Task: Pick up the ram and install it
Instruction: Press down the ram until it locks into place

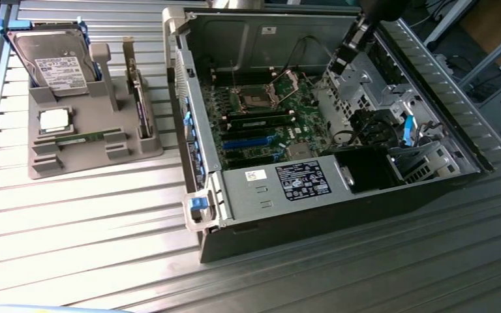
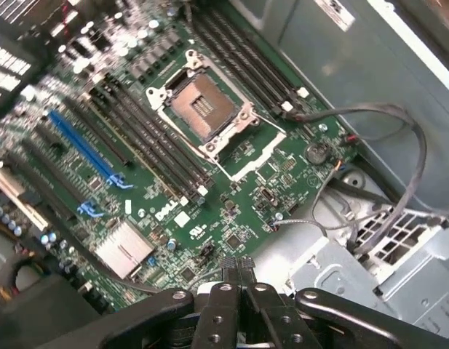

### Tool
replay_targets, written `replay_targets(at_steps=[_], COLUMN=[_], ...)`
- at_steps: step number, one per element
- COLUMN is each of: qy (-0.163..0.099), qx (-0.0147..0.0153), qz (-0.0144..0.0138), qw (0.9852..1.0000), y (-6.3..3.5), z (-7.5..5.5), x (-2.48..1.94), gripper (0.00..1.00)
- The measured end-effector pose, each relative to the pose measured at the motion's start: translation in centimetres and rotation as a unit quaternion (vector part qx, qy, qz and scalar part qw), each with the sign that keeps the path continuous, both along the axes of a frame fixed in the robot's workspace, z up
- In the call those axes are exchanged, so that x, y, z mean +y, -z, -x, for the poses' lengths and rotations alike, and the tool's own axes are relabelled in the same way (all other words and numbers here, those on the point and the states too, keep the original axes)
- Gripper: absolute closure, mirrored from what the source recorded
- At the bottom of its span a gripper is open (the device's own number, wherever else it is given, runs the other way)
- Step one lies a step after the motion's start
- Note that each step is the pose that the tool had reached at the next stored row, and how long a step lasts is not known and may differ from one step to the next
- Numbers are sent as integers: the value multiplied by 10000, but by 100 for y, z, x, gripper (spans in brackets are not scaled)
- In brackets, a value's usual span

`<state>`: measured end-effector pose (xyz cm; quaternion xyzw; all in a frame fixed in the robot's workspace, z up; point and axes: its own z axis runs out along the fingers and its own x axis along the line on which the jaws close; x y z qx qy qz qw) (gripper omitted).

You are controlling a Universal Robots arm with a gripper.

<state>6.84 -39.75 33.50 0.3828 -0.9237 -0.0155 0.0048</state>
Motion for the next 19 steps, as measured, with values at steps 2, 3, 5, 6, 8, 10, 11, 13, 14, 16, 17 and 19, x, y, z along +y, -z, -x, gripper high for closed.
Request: replay_targets(at_steps=[2, 3, 5, 6, 8, 10, 11, 13, 14, 16, 17, 19], qy=[192, 271, 564, 730, 979, 1202, 1385, 1710, 1839, 2066, 2242, 2543], qx=[0, 0, 0, 0, 0, 0, 0, 0, 0, 0, 0, 0], qz=[-1, -1, -1, -1, 1, -1, -1, -1, -1, -1, -1, -1], qw=[9998, 9996, 9984, 9973, 9952, 9928, 9904, 9853, 9829, 9784, 9745, 9671], y=[4, 6, 18, 25, 28, 29, 29, 29, 29, 29, 29, 29], z=[0, 0, 0, 0, 0, 0, 0, 0, 0, 0, 0, 0], x=[0, 0, 0, 0, 0, 1, 0, 0, 0, 0, 0, 0], gripper=[89, 89, 89, 89, 89, 89, 89, 89, 89, 89, 89, 89])
